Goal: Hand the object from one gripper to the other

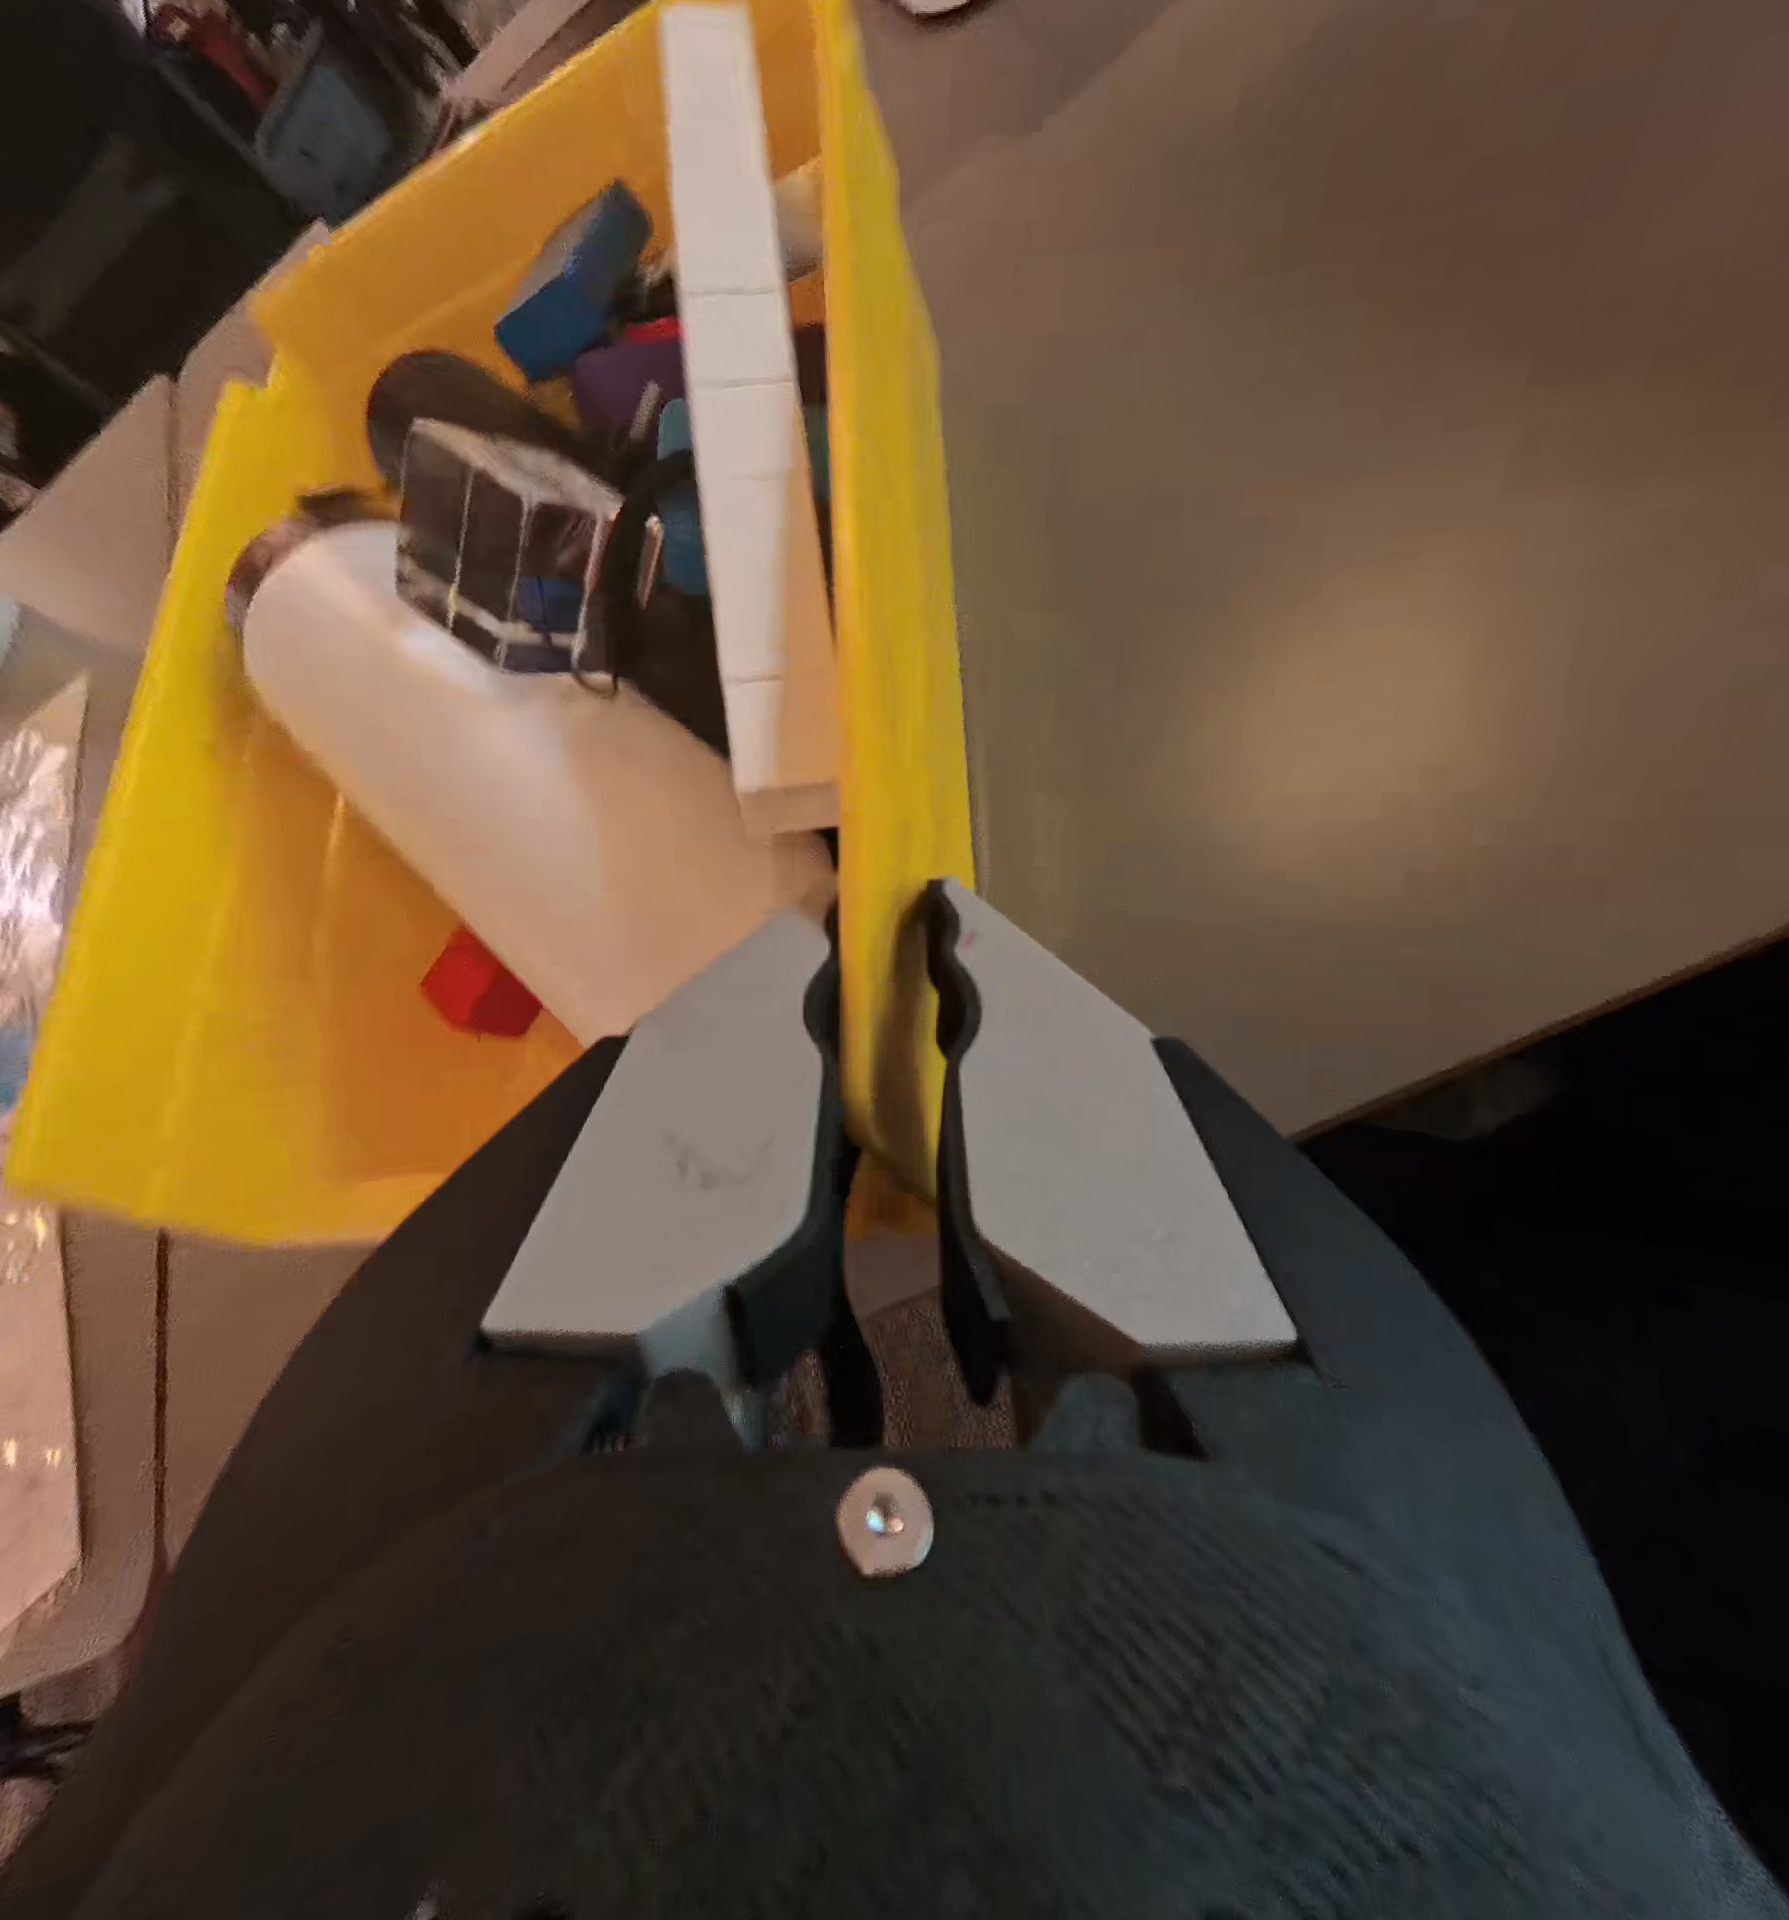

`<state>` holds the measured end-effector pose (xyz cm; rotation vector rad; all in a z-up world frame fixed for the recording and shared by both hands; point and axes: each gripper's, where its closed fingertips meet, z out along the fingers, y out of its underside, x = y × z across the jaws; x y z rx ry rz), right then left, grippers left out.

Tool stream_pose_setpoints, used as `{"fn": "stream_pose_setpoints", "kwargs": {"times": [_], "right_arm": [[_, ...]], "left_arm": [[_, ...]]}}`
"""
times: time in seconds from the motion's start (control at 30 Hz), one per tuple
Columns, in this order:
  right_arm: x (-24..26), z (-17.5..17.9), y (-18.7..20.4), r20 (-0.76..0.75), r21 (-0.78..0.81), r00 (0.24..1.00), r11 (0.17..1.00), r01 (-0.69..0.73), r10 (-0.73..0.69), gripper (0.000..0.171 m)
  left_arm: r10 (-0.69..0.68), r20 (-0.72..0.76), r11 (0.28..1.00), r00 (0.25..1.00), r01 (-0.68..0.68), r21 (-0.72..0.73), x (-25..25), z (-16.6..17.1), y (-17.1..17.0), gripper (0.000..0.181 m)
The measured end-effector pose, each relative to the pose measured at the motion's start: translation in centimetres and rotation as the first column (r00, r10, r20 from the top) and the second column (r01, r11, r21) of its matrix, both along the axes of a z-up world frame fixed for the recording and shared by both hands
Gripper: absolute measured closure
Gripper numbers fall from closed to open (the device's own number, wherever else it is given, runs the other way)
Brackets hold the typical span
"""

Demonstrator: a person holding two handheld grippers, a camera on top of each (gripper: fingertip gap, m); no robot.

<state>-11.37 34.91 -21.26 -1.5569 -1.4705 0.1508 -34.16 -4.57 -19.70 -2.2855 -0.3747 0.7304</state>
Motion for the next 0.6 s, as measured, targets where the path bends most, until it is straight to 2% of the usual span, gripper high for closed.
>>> {"fn": "stream_pose_setpoints", "kwargs": {"times": [0.07,0.17,0.37,0.6], "right_arm": [[0.8,-0.1,0.5,-0.002,-0.089,1.0,0.996,-0.002,0.002,0.164],[1.7,-0.4,1.5,0.004,-0.112,1.0,0.994,-0.003,0.004,0.164],[3.8,-0.7,2.7,0.055,-0.199,0.995,0.975,0.096,-0.086,0.165],[5.5,-0.2,2.7,0.102,-0.204,0.986,0.967,0.153,-0.134,0.167]], "left_arm": [[0.019,0.084,0.997,0.996,-0.025,0.076,-1.1,0.0,-1.3,0.173],[0.05,0.171,0.984,0.984,-0.078,0.163,-2.7,0.0,-3.2,0.174],[0.102,0.169,0.975,0.98,-0.132,0.176,-3.6,0.1,-4.0,0.174],[0.213,0.123,0.957,0.969,-0.233,0.175,-4.7,0.3,-4.2,0.175]]}}
